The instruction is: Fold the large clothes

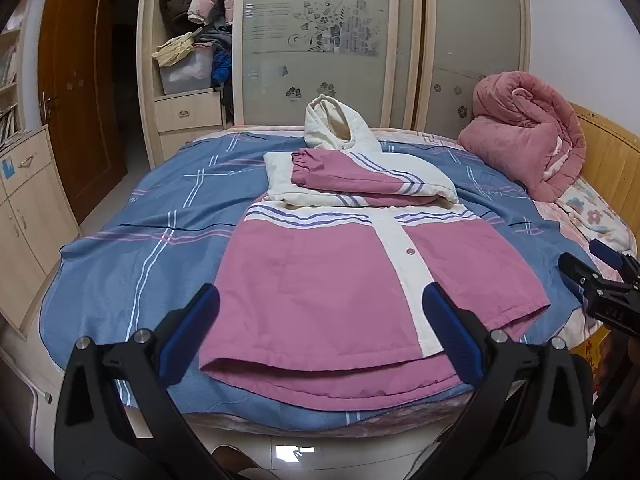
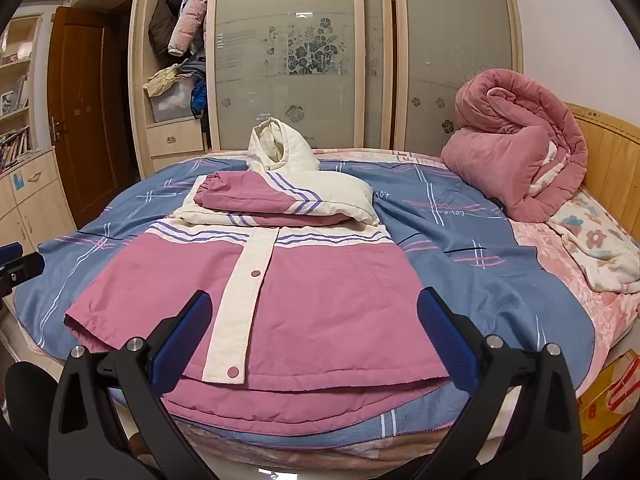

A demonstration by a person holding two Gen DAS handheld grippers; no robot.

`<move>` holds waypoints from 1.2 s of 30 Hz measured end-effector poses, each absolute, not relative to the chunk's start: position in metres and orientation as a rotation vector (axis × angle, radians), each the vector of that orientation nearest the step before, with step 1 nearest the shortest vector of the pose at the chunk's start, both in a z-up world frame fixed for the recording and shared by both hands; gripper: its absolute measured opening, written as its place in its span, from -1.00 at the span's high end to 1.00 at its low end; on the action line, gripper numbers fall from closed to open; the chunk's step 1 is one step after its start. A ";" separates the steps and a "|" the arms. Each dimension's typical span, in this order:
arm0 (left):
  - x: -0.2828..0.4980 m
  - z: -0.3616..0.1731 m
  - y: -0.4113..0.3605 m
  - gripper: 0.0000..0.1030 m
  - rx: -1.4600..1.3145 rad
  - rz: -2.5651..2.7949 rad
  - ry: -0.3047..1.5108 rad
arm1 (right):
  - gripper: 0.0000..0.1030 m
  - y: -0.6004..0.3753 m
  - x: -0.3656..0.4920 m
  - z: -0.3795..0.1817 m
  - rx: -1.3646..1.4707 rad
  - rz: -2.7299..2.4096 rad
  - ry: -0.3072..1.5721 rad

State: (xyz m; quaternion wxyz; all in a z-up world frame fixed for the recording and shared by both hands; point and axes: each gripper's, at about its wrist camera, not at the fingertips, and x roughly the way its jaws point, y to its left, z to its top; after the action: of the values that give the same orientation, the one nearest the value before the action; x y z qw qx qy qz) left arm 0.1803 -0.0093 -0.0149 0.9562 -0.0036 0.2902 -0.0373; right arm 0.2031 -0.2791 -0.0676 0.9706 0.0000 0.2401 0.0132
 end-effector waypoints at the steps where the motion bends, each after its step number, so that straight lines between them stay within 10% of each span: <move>1: 0.180 -0.015 -0.010 -0.96 -0.005 -0.078 0.591 | -0.97 -0.279 0.203 -0.067 0.001 0.027 0.485; 36: 0.182 -0.018 -0.021 -0.96 0.012 -0.109 0.609 | -0.97 -0.274 0.205 -0.065 0.005 0.036 0.488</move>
State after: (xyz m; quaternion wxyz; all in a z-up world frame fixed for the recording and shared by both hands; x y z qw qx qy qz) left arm 0.1823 -0.0213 -0.0176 0.9526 0.0061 0.2996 -0.0535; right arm 0.2048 -0.2740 -0.0649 0.9702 0.0026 0.2418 0.0179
